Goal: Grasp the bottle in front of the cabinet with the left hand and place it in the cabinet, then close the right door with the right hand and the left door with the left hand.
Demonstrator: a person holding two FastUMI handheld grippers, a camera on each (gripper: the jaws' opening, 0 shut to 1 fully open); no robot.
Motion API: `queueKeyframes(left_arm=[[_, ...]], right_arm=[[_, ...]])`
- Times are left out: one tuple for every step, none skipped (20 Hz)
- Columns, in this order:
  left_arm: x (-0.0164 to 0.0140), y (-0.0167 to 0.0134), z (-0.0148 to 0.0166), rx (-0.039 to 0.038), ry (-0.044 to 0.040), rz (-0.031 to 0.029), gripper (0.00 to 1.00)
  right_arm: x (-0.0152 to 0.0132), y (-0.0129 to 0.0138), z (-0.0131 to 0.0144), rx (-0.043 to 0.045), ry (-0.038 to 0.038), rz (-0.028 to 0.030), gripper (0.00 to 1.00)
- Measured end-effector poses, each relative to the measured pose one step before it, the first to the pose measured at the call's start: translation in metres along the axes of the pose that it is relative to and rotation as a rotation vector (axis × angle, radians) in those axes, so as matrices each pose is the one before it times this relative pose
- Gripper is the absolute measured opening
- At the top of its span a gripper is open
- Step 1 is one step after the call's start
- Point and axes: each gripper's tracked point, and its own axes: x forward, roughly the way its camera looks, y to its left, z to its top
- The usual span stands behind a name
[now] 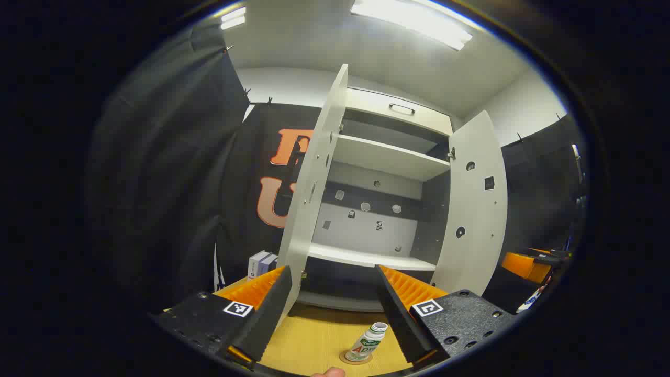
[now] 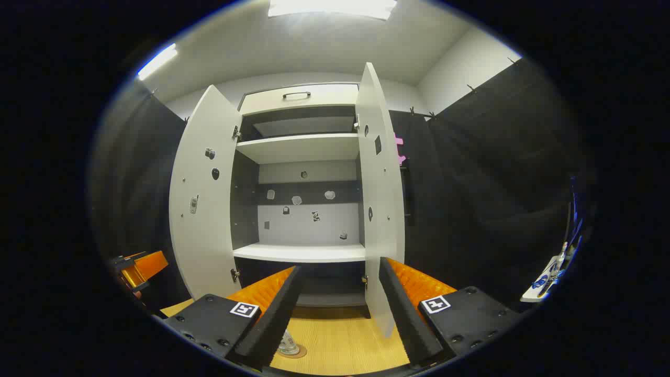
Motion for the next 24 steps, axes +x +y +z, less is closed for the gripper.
queueKeyframes(left_arm=[[0.00053, 0.00087, 0.00018, -0.00121, -0.00221, 0.00012, 0.95], [0.00013, -0.00006, -0.00044, -0.00238, 0.00079, 0.00023, 0.95], [0.00001, -0.00043, -0.00076, 0.00055, 0.00083, -0.00069, 0.99], [-0.00031, -0.00014, -0.00003, 0.00334, -0.00002, 0.00015, 0.95], [0.00065, 0.00073, 0.00035, 0.00287, -0.00167, 0.00176, 0.95], [-0.00011, 0.0008, 0.00039, 0.00029, -0.00215, 0.00274, 0.95], [0.00018, 0.00011, 0.00048, -0.00081, -0.00114, 0.00113, 0.95], [0.00023, 0.00057, -0.00016, 0.00095, 0.00063, 0.00008, 0.95], [0.00028, 0.00071, -0.00048, 0.00333, 0.00162, 0.00151, 0.95], [-0.0001, 0.00088, -0.00025, 0.00281, 0.00003, 0.00215, 0.99], [0.00015, 0.0007, 0.00065, -0.00001, -0.00228, 0.00125, 0.95], [0.00004, 0.00001, 0.00038, -0.001, -0.00199, 0.00037, 0.95], [-0.00005, 0.00002, -0.00001, -0.00004, -0.00057, 0.00041, 0.98], [0.00079, 0.00079, 0.00026, 0.0007, -0.00011, 0.00006, 0.99], [-0.00011, 0.00057, -0.00013, 0.00074, 0.00015, 0.00093, 0.99], [-0.00065, 0.00005, -0.00043, -0.00022, 0.00012, 0.00017, 0.95], [-0.00017, 0.00006, -0.00018, -0.00128, 0.00008, -0.00118, 0.95], [0.001, 0.00024, -0.0007, -0.00143, 0.00125, 0.00032, 0.95], [0.00082, 0.00023, -0.00016, -0.00111, 0.00125, 0.00174, 0.95], [0.00001, 0.00052, -0.00038, -0.00175, 0.00058, 0.00165, 0.95], [-0.0001, 0.00029, -0.0002, -0.00145, 0.00081, 0.00011, 0.95], [0.00073, -0.00038, -0.00062, -0.00077, 0.00033, -0.00077, 0.95], [0.00191, -0.00151, -0.00093, -0.00089, 0.00019, -0.00408, 0.95], [0.00241, -0.00288, -0.00104, -0.00134, 0.00034, -0.01075, 0.99]], right_arm=[[-0.00026, -0.00068, -0.00085, -0.00004, 0.00197, -0.00174, 0.97], [0.00011, -0.00045, -0.00068, -0.00061, 0.00202, -0.00062, 0.96], [0.00007, -0.00061, 0.00029, -0.00109, 0.00107, -0.00104, 0.96], [0.00071, -0.001, -0.00005, 0.00029, -0.00137, -0.0031, 0.96], [-0.00021, -0.00039, 0.00059, 0.00061, -0.00108, -0.00216, 0.96], [0.00098, 0.0003, 0.00016, 0.0001, 0.00027, -0.00037, 0.96], [0.00018, 0.0006, -0.00024, 0.00094, 0.00061, 0.00177, 0.97], [0.00051, 0.00048, -0.00018, 0.00169, 0.0, 0.00248, 0.97], [0.00104, 0.00038, -0.00023, 0.00004, -0.00017, 0.00068, 0.97], [-0.00023, 0.00005, -0.00014, -0.00102, 0.00023, -0.0006, 0.97], [-0.00032, 0.0003, 0.00007, -0.00032, -0.00004, -0.00042, 0.97], [0.00076, 0.00046, 0.00019, 0.0005, 0.00024, 0.00034, 0.96], [0.00075, 0.00065, -0.00042, 0.00121, 0.00077, 0.00124, 0.97], [0.00048, 0.00016, 0.0001, 0.00065, 0.0013, 0.00119, 0.96], [0.00004, -0.00017, -0.00029, 0.00059, 0.0003, -0.0007, 0.96], [0.00028, -0.00018, -0.00026, 0.00082, 0.00016, -0.00145, 0.97], [-0.0001, 0.00011, 0.00056, 0.00131, 0.0001, -0.0005, 0.97], [0.00062, -0.00036, -0.00018, 0.00084, 0.00006, -0.00043, 0.97], [-0.00017, -0.00026, -0.00012, -0.00022, 0.00045, 0.00058, 0.97], [-0.00109, -0.00018, 0.00048, -0.00082, -0.00106, -0.00105, 0.97], [-0.00002, -0.00079, 0.00092, -0.00156, -0.00176, -0.00199, 0.97], [-0.00106, -0.00076, 0.00017, -0.0021, 0.00051, -0.00177, 0.97], [-0.00036, -0.00042, -0.00089, -0.00137, 0.00239, -0.00097, 0.96], [0.00042, -0.00052, -0.00067, -0.00078, 0.00321, -0.00013, 0.96]])
